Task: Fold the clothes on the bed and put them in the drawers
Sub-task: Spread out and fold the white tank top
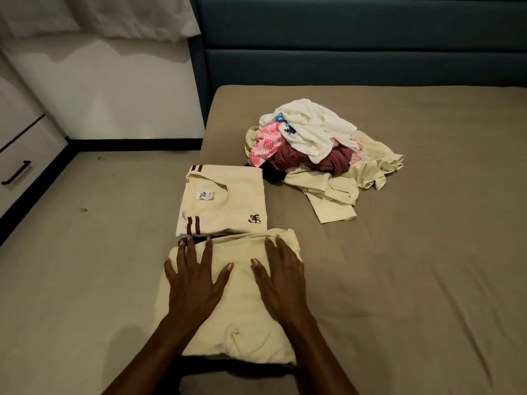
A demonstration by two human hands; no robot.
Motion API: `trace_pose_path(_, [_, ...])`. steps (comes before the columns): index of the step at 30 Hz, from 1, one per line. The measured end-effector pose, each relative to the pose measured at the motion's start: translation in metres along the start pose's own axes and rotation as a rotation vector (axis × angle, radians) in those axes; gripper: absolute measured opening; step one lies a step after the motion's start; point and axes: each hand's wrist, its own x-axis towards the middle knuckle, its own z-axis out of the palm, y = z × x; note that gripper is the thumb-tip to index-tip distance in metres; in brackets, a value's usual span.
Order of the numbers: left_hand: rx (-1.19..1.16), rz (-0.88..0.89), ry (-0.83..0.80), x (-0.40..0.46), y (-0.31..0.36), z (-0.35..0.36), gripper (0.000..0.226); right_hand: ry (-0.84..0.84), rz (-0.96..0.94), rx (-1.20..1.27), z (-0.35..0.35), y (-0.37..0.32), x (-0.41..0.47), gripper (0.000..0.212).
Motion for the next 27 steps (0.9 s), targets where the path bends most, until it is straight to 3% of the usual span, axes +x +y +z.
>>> trace_pose_path(2, [-0.018,0.013,0.071,0.014,0.014,-0.006,0.077,0.121,0.009,0.069,-0.013,0.009,0.032,0.055])
trace_pose_path(5, [-0.039,0.163,0.147,0.037,0.053,-0.012,0.070,0.167,0.066,0.113,-0.034,0.022,0.104,0.055])
trace_pose_path(8, [-0.138,0.276,0.086,0.080,0.095,-0.011,0.066,0.266,0.122,0.004,-0.050,0.029,0.184,0.053])
trace_pose_path(12, [-0.223,0.319,-0.039,0.133,0.131,-0.007,0.069,0.372,0.139,-0.071,-0.072,0.045,0.264,0.066])
trace_pose_path(14, [-0.267,0.330,-0.077,0.155,0.135,-0.008,0.064,0.353,0.122,-0.121,-0.082,0.050,0.303,0.081])
trace_pose_path(16, [-0.286,0.315,-0.112,0.168,0.134,-0.008,0.064,0.289,0.192,-0.170,-0.088,0.053,0.328,0.073])
trace_pose_path(20, [-0.446,0.249,-0.098,0.164,0.121,0.000,0.063,0.368,0.199,-0.188,-0.087,0.058,0.330,0.032])
trace_pose_path(24, [-0.657,0.205,-0.055,0.150,0.115,0.004,0.051,0.512,0.106,0.094,-0.081,0.067,0.276,0.023])
trace_pose_path(27, [-0.845,0.137,-0.110,0.139,0.127,-0.007,0.043,0.622,0.094,0.408,-0.087,0.066,0.192,0.021])
